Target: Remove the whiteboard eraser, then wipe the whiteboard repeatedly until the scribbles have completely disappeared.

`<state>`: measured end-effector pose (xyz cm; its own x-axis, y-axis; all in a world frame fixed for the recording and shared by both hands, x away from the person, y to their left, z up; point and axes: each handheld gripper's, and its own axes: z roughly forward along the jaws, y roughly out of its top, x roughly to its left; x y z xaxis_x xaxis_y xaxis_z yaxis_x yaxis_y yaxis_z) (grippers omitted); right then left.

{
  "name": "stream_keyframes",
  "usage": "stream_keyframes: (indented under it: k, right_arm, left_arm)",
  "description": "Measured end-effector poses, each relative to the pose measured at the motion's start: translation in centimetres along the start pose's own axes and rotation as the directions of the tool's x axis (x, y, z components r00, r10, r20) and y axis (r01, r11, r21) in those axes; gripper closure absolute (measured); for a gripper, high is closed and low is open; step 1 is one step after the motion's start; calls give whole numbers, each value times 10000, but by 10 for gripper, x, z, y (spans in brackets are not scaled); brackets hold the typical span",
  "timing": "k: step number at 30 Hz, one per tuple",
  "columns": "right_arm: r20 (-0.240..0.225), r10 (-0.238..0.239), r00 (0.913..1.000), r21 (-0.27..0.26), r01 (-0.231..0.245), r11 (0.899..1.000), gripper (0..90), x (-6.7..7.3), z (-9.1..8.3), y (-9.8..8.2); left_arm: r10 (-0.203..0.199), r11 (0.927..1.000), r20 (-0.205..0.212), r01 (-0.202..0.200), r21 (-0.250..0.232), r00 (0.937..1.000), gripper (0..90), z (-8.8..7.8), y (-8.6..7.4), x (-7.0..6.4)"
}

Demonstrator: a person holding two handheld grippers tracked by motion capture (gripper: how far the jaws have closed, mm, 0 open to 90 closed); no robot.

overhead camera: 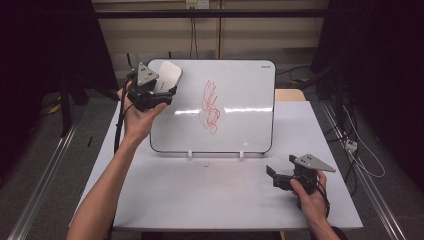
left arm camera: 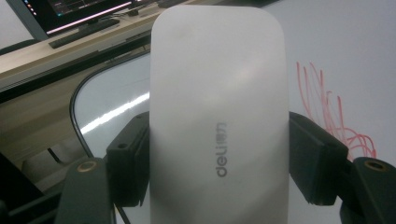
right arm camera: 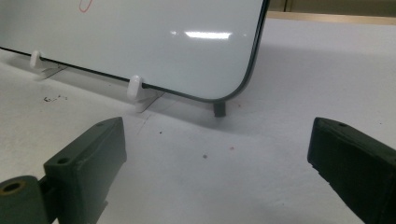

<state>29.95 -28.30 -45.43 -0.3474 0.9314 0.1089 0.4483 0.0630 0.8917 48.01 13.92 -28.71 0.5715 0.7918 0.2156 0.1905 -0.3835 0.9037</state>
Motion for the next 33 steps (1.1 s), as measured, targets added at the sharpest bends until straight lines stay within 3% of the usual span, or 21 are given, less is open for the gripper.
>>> stream_keyframes:
  k: [6, 14, 26, 33]
  right_arm:
    - [12, -29, 10000, -1, 29, 10000, 44, -1, 1, 0]
    - [-29, 11, 10000, 68, -11, 10000, 48, -1, 5, 1]
    - [-161, 46, 9999, 64, -45, 10000, 45, -2, 2, 0]
    - [-215, -32, 9998, 58, 33, 10000, 45, -1, 3, 0]
  left_arm:
    - [9, 9999, 135, -8, -108, 9999, 312, 0, -1, -5]
    - [381, 9993, 397, -380, -49, 9985, 312, 1, 2, -17]
    - [774, 9970, 813, -770, -77, 9937, 313, 19, 11, -37]
    - [907, 9959, 762, -910, -5, 9930, 312, 28, 18, -45]
